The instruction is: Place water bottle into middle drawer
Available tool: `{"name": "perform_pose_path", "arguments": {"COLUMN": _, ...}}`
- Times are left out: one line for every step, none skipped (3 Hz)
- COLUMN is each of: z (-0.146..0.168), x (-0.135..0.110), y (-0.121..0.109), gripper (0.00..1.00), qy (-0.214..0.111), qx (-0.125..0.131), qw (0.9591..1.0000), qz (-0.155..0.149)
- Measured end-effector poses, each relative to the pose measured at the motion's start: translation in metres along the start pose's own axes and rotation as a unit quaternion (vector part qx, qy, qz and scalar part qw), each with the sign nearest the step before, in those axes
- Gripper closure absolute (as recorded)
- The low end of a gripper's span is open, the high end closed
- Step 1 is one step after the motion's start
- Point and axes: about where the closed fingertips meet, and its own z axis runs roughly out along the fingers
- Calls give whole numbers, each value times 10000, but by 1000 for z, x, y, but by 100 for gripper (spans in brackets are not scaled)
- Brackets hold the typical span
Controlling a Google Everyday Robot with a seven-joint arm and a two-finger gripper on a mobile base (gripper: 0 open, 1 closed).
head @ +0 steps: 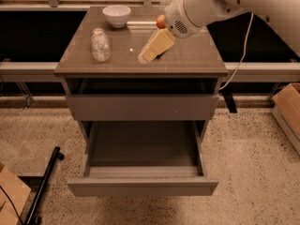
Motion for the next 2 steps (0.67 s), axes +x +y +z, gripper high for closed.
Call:
{"name": "perform_pose_path", "arguments": {"z": 37, "x": -17, "y": -10, "gripper": 0, "qy": -299, "qx": 258, "qw": 9989, "qz": 270}}
{"name": "perform_pose_path", "arguments": {"z": 86, "x": -32, "y": -26, "gripper": 0, "qy": -558, "qx": 471, "qw": 9963, "qz": 446}}
